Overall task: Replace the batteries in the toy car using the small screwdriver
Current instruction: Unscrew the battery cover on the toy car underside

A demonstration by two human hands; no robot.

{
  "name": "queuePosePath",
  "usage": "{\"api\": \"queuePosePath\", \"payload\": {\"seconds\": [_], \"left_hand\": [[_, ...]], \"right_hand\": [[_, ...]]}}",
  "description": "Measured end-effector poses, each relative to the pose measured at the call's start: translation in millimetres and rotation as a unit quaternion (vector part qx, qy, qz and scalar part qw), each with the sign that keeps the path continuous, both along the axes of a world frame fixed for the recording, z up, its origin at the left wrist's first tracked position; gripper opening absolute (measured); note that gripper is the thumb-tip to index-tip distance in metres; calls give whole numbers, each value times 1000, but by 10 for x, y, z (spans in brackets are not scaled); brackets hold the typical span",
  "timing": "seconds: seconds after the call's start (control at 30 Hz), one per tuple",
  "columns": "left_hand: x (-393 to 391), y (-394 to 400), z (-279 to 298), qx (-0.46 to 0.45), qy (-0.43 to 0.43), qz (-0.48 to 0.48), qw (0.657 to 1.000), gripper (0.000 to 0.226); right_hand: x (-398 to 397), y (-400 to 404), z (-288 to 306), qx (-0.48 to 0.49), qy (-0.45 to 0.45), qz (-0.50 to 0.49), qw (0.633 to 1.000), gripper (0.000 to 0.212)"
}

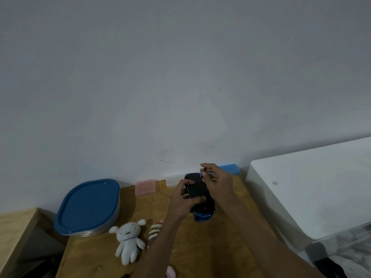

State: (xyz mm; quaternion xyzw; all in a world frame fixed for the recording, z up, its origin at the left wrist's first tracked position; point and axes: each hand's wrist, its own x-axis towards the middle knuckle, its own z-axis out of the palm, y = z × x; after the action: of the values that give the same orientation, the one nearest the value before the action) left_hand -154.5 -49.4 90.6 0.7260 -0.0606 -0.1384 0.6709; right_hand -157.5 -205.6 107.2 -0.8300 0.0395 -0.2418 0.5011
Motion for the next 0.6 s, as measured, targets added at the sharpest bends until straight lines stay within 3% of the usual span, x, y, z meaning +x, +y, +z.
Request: {"api": "queuePosePath", "payload": {"seconds": [0.3, 0.6], "left_hand": [[-33, 12, 1, 5, 11, 5, 1000, 52], [-39, 0, 32, 3, 14, 3, 1000, 53]], "right_hand": [[12, 19, 0, 37, 7, -26, 999, 27], [-13, 27, 56, 6, -6, -16, 1000, 24]]}}
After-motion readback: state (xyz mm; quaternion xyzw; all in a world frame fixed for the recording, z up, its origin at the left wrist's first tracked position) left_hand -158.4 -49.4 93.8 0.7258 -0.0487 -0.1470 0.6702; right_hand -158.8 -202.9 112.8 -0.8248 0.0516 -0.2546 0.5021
